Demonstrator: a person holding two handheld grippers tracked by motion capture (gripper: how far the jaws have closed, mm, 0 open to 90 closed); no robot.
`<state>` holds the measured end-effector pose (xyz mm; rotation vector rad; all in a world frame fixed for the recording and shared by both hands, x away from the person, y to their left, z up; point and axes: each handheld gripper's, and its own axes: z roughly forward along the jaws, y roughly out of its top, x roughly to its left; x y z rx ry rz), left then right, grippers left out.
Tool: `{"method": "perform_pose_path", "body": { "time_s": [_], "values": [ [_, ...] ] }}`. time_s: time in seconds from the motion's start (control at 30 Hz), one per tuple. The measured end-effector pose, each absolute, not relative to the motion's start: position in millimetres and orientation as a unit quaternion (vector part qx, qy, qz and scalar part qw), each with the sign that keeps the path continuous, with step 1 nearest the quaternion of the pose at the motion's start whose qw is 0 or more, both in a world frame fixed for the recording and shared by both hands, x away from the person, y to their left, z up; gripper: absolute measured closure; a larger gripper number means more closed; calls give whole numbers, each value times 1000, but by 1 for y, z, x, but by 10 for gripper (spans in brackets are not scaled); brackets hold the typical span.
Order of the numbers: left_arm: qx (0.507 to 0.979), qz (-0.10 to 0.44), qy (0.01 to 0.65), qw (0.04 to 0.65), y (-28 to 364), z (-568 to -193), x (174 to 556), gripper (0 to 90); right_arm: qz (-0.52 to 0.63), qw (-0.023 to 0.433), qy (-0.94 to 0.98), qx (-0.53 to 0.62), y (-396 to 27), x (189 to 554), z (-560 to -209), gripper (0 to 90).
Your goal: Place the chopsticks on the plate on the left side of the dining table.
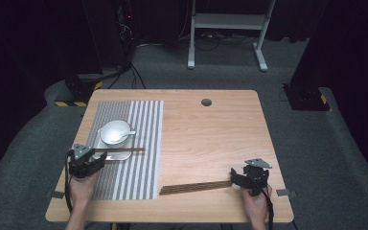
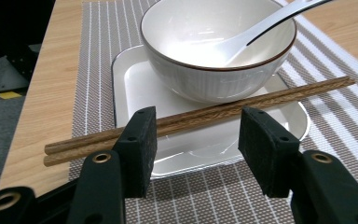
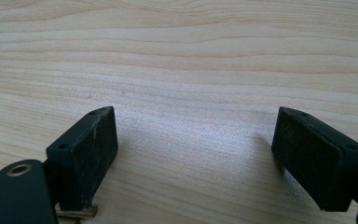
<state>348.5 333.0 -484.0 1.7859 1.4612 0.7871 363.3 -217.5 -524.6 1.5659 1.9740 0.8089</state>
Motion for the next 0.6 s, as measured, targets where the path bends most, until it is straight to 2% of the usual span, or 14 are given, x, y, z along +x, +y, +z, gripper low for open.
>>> {"method": "perform_pose_path", "body": {
  "time_s": [0.6],
  "values": [
    [694,289,543,373,318,-482,335,458,296,245,723,574,-218,363,-525,138]
  ]
}}
